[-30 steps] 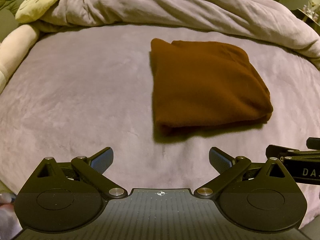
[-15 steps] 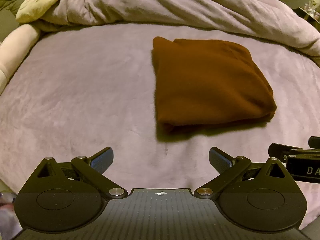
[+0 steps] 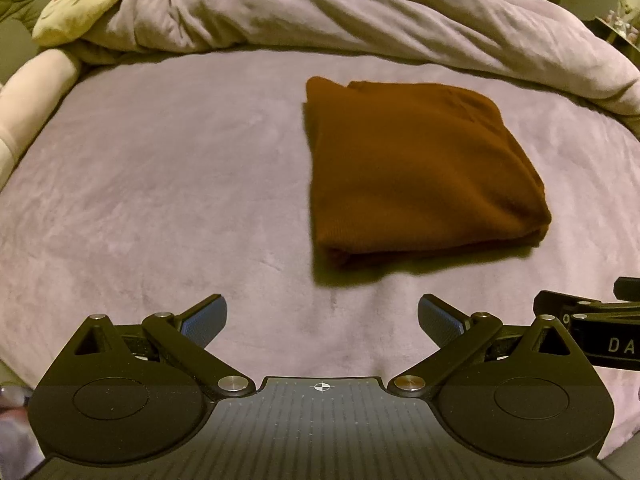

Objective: Fold small clothes

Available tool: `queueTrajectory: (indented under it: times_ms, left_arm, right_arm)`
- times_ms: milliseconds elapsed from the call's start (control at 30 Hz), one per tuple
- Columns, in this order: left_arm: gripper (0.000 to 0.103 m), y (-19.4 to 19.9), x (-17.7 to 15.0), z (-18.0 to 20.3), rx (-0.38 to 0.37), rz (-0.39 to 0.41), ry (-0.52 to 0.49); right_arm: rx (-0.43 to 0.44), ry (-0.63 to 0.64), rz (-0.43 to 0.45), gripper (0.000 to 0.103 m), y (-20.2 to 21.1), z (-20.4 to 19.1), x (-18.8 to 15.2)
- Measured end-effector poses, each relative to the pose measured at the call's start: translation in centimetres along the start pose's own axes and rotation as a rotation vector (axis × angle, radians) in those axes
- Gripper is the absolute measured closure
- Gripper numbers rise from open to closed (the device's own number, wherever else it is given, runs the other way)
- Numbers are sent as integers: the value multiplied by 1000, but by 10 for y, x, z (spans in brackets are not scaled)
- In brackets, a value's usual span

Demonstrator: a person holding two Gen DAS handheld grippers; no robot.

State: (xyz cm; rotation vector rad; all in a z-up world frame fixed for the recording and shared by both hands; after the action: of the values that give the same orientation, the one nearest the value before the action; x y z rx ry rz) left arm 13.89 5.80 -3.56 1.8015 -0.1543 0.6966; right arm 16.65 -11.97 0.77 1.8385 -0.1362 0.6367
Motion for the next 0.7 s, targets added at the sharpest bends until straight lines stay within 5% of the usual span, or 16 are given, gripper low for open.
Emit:
queueTrajectory:
  times_ms: [700]
  left_arm:
    - [0, 1, 0, -1, -14, -5, 6]
  right_arm:
    - [1, 1, 12, 4, 1, 2, -2]
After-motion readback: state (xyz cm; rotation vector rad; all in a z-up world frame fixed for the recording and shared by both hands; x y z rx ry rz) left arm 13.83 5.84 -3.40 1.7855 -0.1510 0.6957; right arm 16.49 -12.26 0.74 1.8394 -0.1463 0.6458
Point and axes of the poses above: each gripper's, at about its wrist camera, not at the fingertips, and y roughly against the way its jaws point, z to its right, x to its top, the point moved 3 cm from there along -y, roughly the way its jaws point, and after that the axes turned 13 degrees about x, right-handed, at the moved point
